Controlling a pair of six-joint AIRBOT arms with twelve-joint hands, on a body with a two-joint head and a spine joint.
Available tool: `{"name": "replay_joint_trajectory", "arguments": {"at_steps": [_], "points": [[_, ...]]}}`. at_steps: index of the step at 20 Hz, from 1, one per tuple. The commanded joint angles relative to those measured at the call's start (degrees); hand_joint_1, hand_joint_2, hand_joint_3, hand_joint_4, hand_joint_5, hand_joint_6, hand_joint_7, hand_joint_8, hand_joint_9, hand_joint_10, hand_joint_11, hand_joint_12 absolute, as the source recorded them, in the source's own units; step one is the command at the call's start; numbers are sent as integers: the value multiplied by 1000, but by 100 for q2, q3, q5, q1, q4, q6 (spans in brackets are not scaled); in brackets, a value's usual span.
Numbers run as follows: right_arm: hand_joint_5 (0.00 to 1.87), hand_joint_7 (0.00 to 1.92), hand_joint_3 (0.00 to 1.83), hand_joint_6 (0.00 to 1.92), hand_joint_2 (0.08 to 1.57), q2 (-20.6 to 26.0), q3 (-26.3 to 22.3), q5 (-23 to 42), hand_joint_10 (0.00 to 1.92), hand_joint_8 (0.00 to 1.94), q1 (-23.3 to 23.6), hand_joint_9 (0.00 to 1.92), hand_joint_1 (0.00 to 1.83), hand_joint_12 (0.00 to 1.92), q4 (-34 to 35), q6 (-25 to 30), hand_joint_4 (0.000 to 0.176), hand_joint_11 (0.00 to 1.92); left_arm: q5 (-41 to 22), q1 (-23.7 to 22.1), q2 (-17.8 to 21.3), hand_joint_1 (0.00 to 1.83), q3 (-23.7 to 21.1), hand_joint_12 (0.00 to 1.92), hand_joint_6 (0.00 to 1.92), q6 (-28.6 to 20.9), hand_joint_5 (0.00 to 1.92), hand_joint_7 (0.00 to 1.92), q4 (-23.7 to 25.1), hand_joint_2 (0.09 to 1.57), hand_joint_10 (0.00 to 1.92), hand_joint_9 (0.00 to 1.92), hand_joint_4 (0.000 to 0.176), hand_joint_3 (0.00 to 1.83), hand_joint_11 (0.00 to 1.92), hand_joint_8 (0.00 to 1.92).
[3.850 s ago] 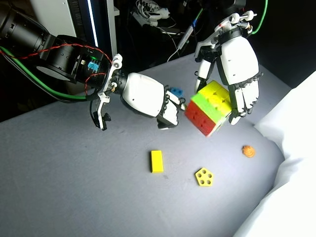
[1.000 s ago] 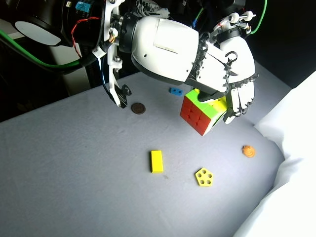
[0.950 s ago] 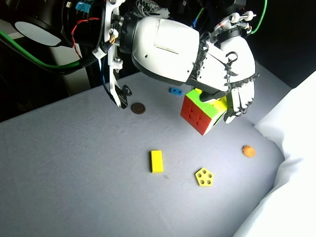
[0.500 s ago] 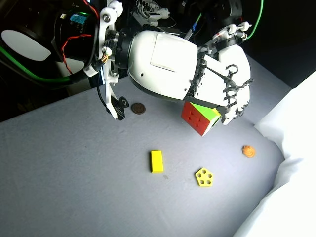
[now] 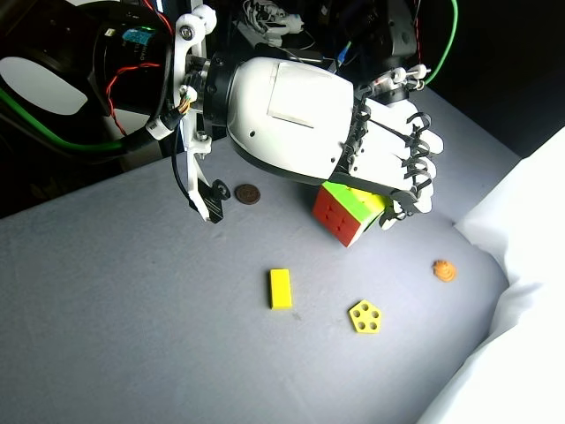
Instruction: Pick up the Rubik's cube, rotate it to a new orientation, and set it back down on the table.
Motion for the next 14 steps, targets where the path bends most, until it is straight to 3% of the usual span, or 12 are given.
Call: {"name": "replay_joint_trajectory", "arguments": {"at_steps": [1,3,5,7,8,9,10,12,14], "points": [[108,243,0,5,1231,30,-1,708,18,2,55,252,528,518,-41,46,0,0,89,-19,61,1113,5,1747,1556,-67,259,164,439,1231,1611,210,0,0,141,1620],[99,249,2,1,1235,29,-2,708,22,1,47,279,499,676,-41,46,0,0,108,88,57,1114,6,1708,1564,-214,106,198,575,1208,1519,236,0,0,130,1505],[102,259,0,2,1230,29,-2,708,24,5,45,287,511,688,-41,46,0,0,109,153,55,1078,11,1708,1414,-240,106,204,589,1212,1429,233,0,0,105,1359],[105,252,1,3,1234,29,-2,708,23,1,43,288,496,694,-41,46,0,0,110,212,53,1077,15,1639,1119,-241,159,193,608,1184,1316,206,0,0,80,1203],[108,254,0,4,1233,29,-2,709,21,2,41,284,495,694,-41,46,0,0,125,246,52,1066,17,1562,871,-255,190,193,612,1172,1224,202,0,0,58,1116],[111,255,1,4,1236,28,-2,712,15,1,35,275,486,669,-41,46,0,0,151,303,49,1026,16,1494,650,-336,228,227,667,1172,1091,206,0,0,21,930],[115,260,0,5,1226,28,-2,722,16,3,25,279,531,658,-41,45,0,0,167,339,45,981,16,1367,388,-377,268,305,696,1144,806,254,0,0,3,568],[109,250,0,2,1232,28,-3,737,9,0,-6,268,523,654,-43,45,0,0,185,400,34,872,3,1189,73,-384,304,407,700,1112,344,335,0,0,0,101],[114,253,0,3,1228,28,-3,747,11,3,-44,278,531,666,-70,44,0,0,185,428,28,714,-12,894,3,-384,144,279,700,1082,76,257,7,0,0,5]]}}
